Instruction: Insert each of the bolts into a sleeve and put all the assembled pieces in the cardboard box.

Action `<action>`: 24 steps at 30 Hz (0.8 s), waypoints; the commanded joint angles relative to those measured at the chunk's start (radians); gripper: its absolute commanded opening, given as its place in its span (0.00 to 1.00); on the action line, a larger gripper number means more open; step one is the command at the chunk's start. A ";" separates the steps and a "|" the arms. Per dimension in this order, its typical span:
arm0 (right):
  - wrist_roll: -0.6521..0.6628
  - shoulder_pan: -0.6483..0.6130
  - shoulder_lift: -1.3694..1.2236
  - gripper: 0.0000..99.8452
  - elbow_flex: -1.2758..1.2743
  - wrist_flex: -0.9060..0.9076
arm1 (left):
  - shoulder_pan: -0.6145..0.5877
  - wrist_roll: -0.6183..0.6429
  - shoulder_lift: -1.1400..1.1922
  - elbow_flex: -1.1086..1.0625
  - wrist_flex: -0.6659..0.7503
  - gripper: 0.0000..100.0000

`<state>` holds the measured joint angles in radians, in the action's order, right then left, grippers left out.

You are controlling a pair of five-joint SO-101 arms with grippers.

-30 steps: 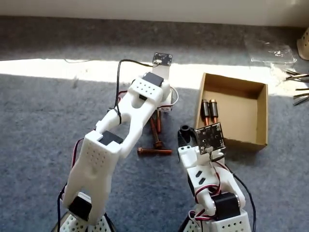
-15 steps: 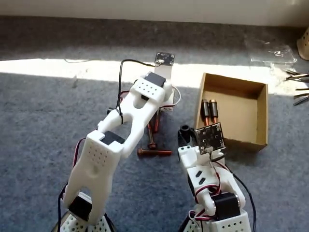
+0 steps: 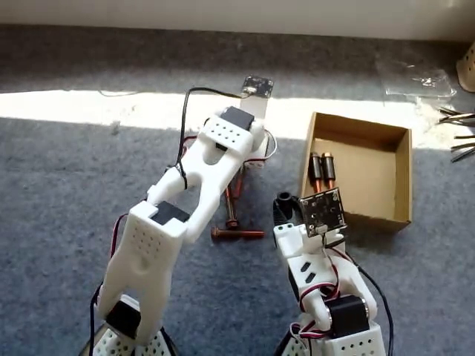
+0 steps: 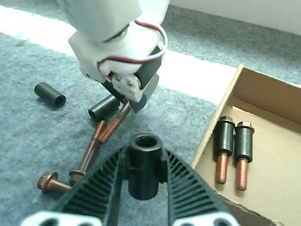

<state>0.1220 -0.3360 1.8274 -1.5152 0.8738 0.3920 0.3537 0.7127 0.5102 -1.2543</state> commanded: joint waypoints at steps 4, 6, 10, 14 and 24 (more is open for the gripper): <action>0.011 0.010 0.012 0.01 0.013 -0.033 | 0.021 -0.006 -0.249 0.048 -0.061 0.01; 0.011 0.010 0.012 0.01 0.013 -0.033 | 0.021 -0.018 -0.303 0.048 -0.084 0.01; 0.011 0.005 0.012 0.01 0.013 -0.035 | 0.021 -0.124 -0.441 0.048 -0.150 0.01; 0.008 0.004 0.012 0.01 0.013 -0.036 | 0.019 -0.178 -0.611 0.044 -0.221 0.01; 0.008 -0.117 0.012 0.01 0.013 -0.036 | 0.013 -0.253 -0.917 0.041 -0.431 0.01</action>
<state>0.1220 -0.4173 1.8274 -1.5152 0.8738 0.3905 0.1128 -0.0744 0.5117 -1.6210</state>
